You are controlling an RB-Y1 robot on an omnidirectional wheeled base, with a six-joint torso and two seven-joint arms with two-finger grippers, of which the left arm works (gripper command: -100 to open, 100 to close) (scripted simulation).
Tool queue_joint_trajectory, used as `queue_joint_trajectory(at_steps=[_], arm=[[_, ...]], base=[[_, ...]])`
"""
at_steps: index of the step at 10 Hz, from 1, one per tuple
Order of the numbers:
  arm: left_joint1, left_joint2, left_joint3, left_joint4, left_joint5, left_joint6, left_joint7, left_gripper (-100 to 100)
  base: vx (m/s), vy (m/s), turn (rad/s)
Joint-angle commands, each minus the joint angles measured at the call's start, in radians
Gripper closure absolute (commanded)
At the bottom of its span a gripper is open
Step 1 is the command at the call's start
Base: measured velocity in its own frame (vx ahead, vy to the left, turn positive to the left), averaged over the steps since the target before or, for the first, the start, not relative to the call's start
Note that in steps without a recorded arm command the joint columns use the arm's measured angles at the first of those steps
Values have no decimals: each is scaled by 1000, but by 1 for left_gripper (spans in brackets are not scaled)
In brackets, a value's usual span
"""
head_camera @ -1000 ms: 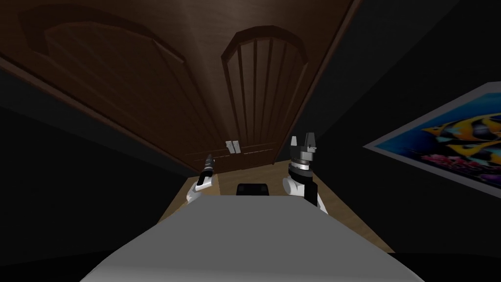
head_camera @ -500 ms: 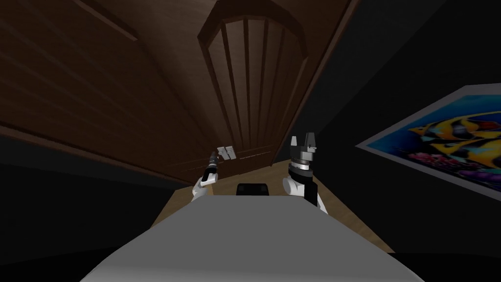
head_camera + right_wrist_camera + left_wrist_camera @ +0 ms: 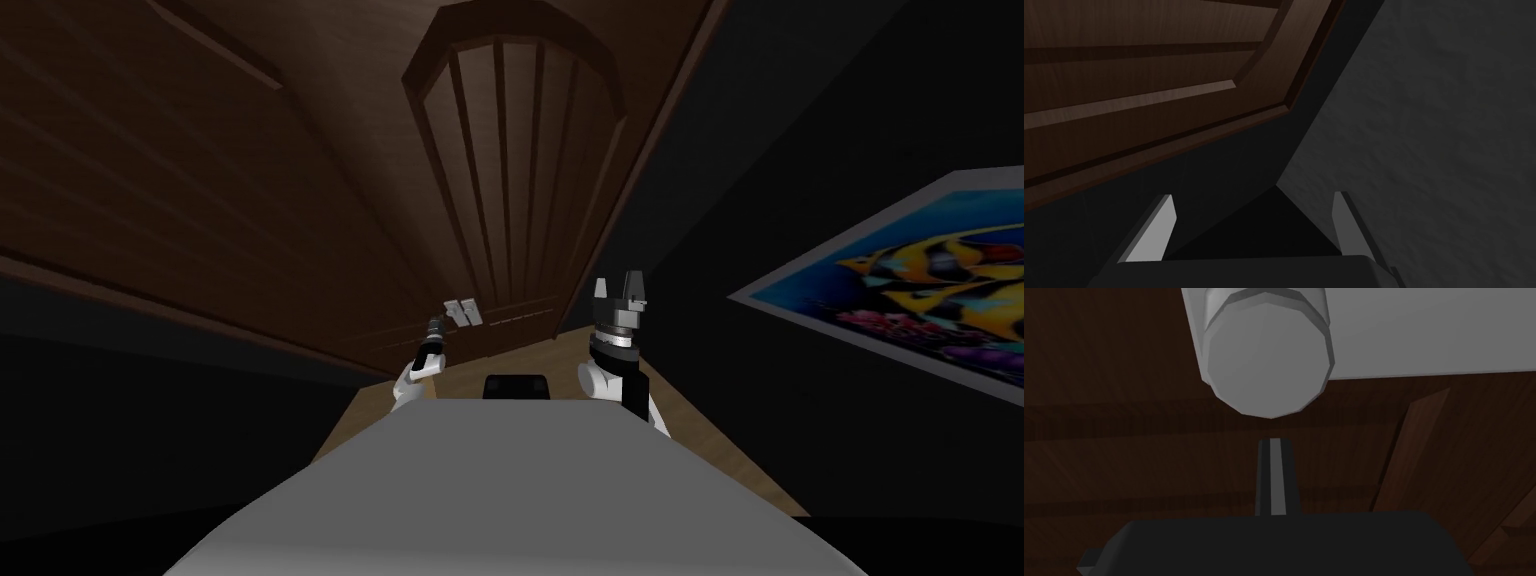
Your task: Pull the door open
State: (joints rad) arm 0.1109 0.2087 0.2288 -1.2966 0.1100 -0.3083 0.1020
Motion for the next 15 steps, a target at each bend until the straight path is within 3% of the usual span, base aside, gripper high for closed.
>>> queue_joint_trajectory(at_steps=[1, 2, 3, 7, 10, 11, 12, 15], arm=[[0, 0, 0, 0, 0, 0, 0, 100], [0, 0, 0, 0, 0, 0, 0, 100], [22, 14, 23, 5, 4, 2, 1, -100], [42, 19, 28, -3, 7, 4, 5, -100], [36, 1, -11, -31, 3, 4, 11, -100], [36, 1, -11, -31, 3, 4, 11, -100], [18, -10, -36, -45, 0, 3, 13, -100], [49, 15, 19, -20, 7, 5, 9, -100]], base=[[-10, 4, 1], [0, 0, 0], [-147, 47, 182], [-193, -4, 52], [-185, -116, -58], [-66, -92, -41], [30, -80, -157], [-10, 18, 99]])
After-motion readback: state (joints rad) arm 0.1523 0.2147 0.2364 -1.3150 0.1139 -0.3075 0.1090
